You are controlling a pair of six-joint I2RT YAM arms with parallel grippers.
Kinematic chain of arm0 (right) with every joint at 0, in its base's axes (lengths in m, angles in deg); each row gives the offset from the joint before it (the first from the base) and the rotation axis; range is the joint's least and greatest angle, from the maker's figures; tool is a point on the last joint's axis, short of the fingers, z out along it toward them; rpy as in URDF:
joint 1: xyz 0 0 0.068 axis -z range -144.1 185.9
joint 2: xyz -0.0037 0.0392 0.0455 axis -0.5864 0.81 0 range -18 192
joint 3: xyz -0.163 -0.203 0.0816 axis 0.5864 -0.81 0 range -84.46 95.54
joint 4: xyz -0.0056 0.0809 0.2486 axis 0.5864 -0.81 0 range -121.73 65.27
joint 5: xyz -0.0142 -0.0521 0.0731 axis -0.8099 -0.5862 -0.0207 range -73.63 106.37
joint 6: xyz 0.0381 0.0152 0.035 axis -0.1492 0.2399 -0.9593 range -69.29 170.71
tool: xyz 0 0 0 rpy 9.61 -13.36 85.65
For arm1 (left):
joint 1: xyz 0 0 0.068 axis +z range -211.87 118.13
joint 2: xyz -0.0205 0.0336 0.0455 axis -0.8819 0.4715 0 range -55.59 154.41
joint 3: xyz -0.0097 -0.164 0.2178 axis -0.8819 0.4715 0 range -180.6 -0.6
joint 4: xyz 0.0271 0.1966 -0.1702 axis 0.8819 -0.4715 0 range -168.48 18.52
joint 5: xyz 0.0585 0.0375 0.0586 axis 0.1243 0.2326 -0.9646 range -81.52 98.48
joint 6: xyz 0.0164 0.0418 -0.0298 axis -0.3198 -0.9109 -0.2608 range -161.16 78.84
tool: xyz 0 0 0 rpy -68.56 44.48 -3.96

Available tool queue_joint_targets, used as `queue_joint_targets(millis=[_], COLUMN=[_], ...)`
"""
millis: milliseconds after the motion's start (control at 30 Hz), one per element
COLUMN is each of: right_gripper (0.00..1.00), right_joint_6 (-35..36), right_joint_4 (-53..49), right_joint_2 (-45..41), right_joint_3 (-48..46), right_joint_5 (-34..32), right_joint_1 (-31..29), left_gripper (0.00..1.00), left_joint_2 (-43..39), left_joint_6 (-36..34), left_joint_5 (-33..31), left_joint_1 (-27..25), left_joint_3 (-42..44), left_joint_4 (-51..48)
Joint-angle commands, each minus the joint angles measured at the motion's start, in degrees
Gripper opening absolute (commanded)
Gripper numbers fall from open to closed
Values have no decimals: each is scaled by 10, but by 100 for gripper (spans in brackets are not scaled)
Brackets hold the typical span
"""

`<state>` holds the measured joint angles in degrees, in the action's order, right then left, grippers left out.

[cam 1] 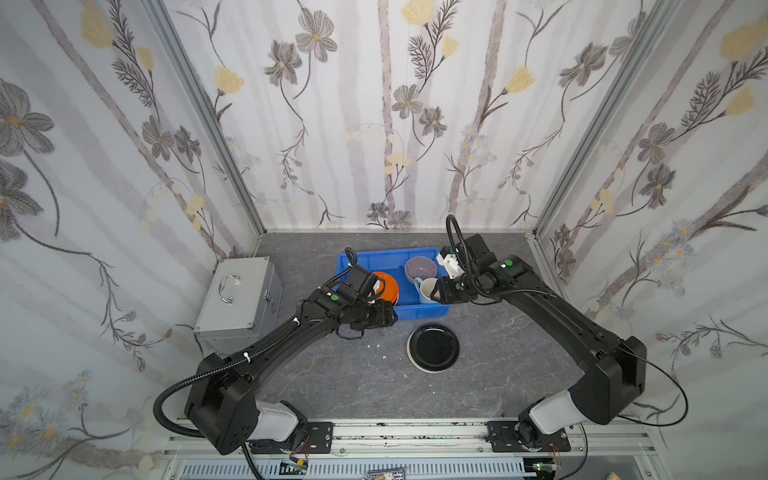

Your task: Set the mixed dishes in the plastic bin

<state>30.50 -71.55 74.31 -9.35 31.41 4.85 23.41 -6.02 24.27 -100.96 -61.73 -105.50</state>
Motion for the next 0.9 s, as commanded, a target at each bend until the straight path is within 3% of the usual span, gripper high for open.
queue_joint_targets(millis=[0,133,333,867], right_gripper=[39,39,38,37], right_joint_6=[-32,-62,-73,-56], right_joint_4=[59,102,141,178], right_joint_2=[-63,-132,-176,-168], right_joint_3=[-101,-225,-314,-362], right_joint_5=[-5,8,2,13], right_joint_1=[0,1,1,34], left_gripper=[72,69,61,48], left_joint_2=[3,36,100,206], left_joint_6=[56,79,98,88], left_joint_5=[-65,-97,-121,-101], left_joint_1=[-49,-119,-178,-190], left_joint_3=[13,16,4,-34], left_joint_4=[32,42,76,107])
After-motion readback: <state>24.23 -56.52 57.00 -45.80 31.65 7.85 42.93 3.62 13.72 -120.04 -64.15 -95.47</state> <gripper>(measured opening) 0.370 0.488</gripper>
